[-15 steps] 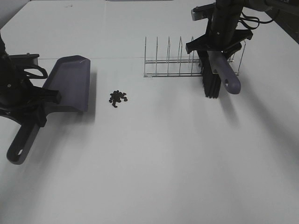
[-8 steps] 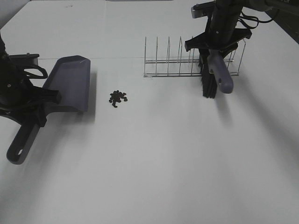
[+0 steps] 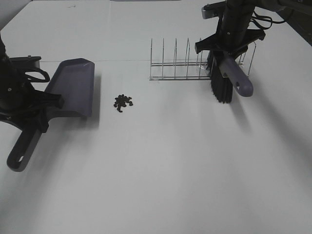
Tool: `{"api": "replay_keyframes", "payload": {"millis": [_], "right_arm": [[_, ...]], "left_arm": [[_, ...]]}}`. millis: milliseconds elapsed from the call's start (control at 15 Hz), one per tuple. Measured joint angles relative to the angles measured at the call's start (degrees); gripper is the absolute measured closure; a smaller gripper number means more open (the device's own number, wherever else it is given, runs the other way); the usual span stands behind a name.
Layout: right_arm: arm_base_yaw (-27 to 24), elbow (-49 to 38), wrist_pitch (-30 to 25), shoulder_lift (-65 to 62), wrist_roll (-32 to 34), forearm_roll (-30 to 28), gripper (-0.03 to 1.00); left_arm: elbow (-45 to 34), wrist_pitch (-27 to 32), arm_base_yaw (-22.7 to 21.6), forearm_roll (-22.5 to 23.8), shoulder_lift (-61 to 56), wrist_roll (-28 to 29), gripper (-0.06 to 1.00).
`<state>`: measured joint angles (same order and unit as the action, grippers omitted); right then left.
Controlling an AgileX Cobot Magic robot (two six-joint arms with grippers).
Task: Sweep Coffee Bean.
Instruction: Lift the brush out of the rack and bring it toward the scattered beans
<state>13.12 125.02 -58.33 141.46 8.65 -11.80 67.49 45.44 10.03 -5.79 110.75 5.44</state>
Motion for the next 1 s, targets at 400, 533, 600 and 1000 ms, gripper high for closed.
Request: {"api": "replay_keyframes", "payload": {"millis": [400, 533, 600, 1000], "right_arm": [[0.0, -0.06, -1.43, -4.98, 1.09, 0.0, 0.65], [0.06, -0.06, -1.26, -7.56, 1.09, 0.34, 0.65], [0.11, -0.06, -1.32, -9.34, 1.03, 0.4, 0.65], [0.86, -0.06, -11.52, -17.48, -0.52, 3.44, 0.65]], "left_arm": [[0.0, 0.0, 0.0, 0.0, 0.0, 0.0, 0.6], [0.0, 0.0, 0.0, 0.0, 0.0, 0.0, 0.6], [0.0, 0.0, 0.0, 0.0, 0.0, 0.0, 0.6], [0.0, 0.52, 0.0, 0.0, 0.0, -0.29, 0.6]]}}
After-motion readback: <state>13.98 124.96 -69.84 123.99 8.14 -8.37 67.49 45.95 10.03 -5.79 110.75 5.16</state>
